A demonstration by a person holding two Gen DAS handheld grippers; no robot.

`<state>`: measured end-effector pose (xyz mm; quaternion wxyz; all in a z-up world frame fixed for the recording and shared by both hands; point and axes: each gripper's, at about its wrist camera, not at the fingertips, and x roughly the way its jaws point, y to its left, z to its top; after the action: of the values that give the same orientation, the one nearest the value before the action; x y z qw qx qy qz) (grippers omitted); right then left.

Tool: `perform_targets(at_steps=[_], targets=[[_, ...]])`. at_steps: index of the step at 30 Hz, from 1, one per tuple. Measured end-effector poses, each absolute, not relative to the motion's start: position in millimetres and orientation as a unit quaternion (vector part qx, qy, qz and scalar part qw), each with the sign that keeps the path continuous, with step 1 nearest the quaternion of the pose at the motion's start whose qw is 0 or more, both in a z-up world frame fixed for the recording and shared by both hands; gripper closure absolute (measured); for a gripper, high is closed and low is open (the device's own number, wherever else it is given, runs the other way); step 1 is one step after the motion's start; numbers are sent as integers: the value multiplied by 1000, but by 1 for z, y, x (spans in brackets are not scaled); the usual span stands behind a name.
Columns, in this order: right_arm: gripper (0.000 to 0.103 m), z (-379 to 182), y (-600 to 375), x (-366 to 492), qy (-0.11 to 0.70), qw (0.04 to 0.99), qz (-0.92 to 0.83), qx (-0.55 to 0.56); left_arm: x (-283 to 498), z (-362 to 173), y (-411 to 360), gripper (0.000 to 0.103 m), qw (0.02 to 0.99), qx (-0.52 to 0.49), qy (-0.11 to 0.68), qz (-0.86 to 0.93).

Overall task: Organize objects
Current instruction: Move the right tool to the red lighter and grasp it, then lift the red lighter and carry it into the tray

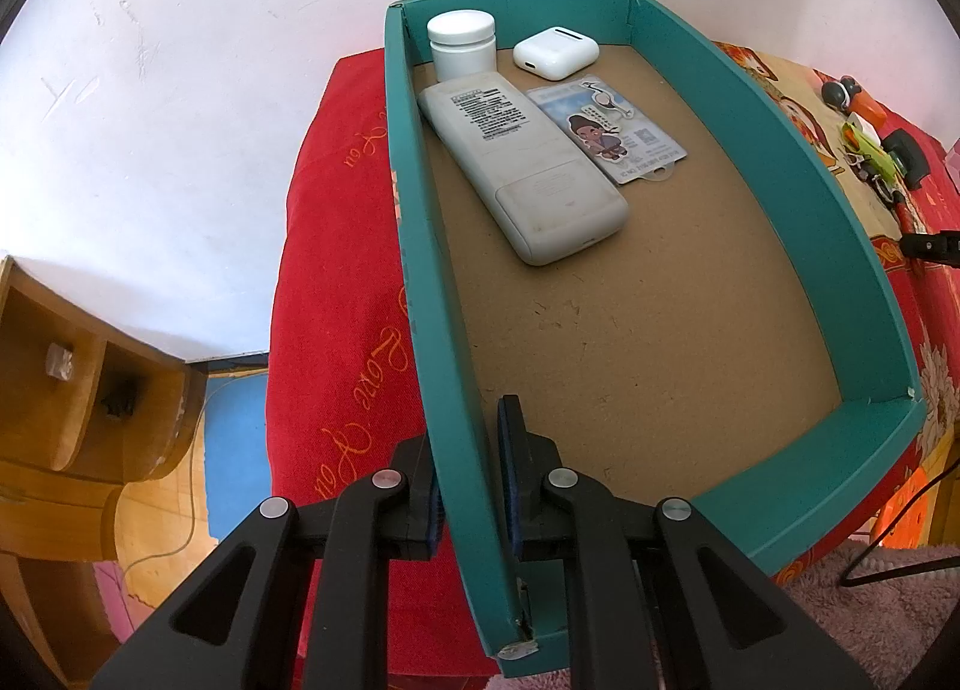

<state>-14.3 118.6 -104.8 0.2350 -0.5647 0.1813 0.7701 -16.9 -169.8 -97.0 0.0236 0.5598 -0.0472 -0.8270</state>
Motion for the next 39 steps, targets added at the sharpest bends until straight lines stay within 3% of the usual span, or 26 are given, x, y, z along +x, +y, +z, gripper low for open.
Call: perform_targets(at_steps=[7, 24, 39], targets=[[84, -105, 121, -10, 188, 229, 771, -564, -17, -97, -170, 88, 23, 560, -47, -827], [85, -80, 105, -16, 207, 194, 793, -540, -16, -97, -170, 88, 24, 560, -47, -827], [85, -34, 33, -54, 164, 68, 833, -524, -16, -97, -169, 88, 23, 560, -48, -827]])
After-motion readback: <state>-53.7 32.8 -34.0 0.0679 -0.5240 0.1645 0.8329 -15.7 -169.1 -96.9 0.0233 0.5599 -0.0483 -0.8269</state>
